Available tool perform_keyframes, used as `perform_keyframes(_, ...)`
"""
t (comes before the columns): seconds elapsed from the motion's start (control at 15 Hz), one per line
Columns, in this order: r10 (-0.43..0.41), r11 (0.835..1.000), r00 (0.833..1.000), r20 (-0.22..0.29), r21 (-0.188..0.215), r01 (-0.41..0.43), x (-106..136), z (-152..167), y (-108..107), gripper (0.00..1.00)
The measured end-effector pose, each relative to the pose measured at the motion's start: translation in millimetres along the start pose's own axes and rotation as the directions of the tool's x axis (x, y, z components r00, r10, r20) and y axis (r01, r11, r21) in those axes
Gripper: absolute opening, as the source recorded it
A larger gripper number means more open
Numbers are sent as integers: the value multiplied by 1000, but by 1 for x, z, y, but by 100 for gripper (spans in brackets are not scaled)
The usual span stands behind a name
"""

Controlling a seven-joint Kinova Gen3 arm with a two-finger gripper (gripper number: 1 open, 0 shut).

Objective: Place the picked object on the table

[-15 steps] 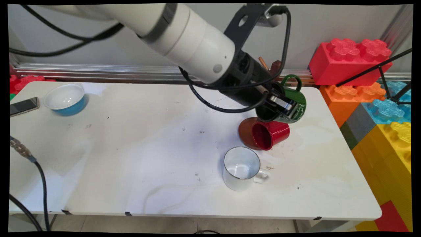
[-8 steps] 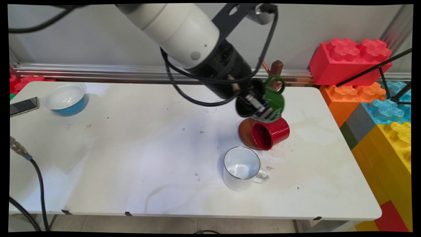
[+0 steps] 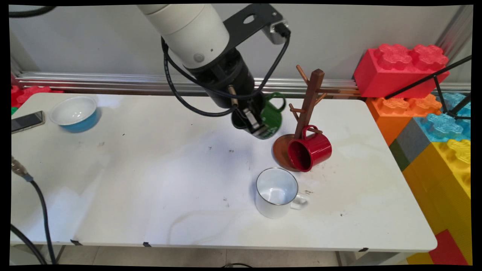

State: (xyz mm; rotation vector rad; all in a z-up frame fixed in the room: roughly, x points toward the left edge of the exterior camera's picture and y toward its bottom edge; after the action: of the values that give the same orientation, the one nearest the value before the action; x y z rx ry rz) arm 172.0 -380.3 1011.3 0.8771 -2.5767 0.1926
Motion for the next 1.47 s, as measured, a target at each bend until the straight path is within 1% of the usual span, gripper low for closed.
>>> perform_keyframes(0.13, 23, 999, 998, 57, 37, -25, 0, 5, -7, 0)
perform_keyframes(0.4, 59, 994, 986, 154, 83, -72, 0, 21, -19, 0)
perform_keyframes(0.6, 82, 989, 970, 227, 104, -108, -5, 34, -27, 0)
perform_keyframes(0.8, 94, 984, 949, 302, 119, -135, -15, 49, -34, 0)
perform_keyframes(1.0, 98, 983, 924, 369, 109, -148, -26, 65, -36, 0)
perform_keyframes(1.13, 100, 983, 913, 396, 101, -151, -30, 73, -37, 0)
perform_keyframes(1.33, 100, 986, 892, 441, 76, -148, -38, 90, -36, 0)
perform_keyframes(1.47, 101, 988, 883, 459, 61, -145, -41, 98, -35, 0)
